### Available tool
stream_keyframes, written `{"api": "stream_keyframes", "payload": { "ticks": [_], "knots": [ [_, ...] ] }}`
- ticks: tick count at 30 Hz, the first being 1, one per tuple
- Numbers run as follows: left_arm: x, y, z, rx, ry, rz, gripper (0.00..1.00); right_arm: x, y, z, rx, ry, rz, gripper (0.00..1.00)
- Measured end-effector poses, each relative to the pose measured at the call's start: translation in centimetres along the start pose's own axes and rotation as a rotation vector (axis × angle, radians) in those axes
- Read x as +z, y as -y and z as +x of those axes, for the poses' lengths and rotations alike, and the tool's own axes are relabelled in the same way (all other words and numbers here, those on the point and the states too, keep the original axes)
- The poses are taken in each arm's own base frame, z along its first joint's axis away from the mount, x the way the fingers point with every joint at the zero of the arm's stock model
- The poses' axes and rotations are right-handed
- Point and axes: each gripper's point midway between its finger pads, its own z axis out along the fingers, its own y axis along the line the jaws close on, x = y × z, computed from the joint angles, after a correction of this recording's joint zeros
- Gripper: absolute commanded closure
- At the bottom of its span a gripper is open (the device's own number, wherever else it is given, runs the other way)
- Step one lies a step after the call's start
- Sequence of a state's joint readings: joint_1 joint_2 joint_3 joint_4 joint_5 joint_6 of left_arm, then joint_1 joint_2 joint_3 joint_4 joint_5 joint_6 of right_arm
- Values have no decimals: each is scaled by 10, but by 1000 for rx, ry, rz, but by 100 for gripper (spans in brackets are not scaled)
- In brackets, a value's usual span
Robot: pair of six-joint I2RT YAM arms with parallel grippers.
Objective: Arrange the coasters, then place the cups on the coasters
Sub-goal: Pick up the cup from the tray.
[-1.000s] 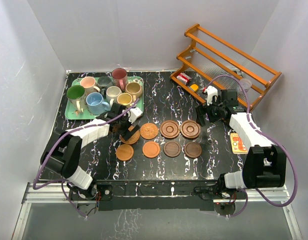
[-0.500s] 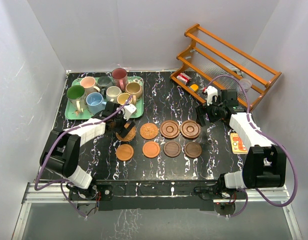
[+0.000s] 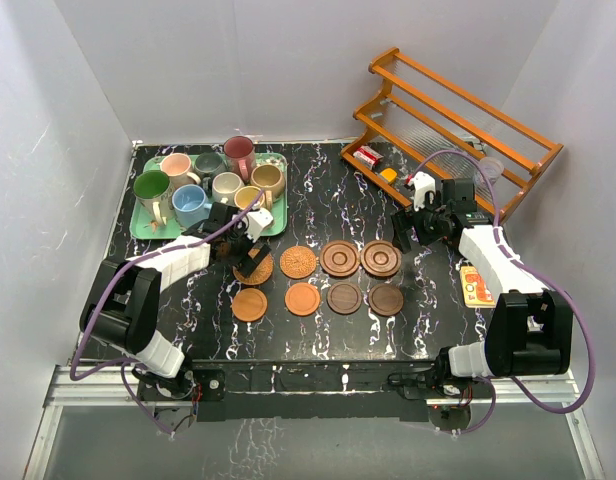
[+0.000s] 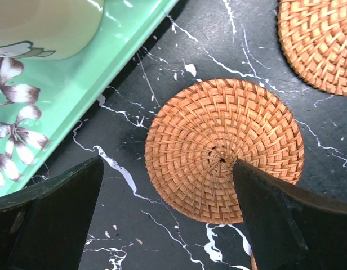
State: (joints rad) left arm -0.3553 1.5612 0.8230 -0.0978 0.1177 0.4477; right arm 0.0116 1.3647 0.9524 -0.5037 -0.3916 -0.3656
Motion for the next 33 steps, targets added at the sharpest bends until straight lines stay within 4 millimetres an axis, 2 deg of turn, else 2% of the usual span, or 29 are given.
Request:
{"api": "stream_keyframes", "payload": {
  "ticks": [6, 15, 18, 20, 24, 27, 30, 33],
  "knots": [
    [-4, 5, -3, -4, -9, 40, 1, 0, 0, 0, 1, -1, 0, 2],
    [-24, -12, -40, 7, 80, -15, 1, 2, 1, 2, 7, -25, -7, 2],
    [-35, -17, -48, -3, 113, -43, 1, 1, 6, -7, -6, -31, -1, 2],
    [-42, -22, -51, -18, 128, -59, 1, 0, 10, -21, -24, -22, 8, 2],
    [-56, -44, -55, -77, 146, -108, 1, 1, 15, -56, -60, 32, 19, 4],
    [-71, -62, -61, -126, 168, -147, 2, 3, 8, -80, -85, 86, 9, 5],
    [-90, -82, -72, -175, 196, -185, 4, 8, -4, -90, -90, 122, -18, 5],
    [-110, -107, -86, -237, 232, -220, 8, 13, -14, -87, -94, 130, -36, 5]
  ]
}}
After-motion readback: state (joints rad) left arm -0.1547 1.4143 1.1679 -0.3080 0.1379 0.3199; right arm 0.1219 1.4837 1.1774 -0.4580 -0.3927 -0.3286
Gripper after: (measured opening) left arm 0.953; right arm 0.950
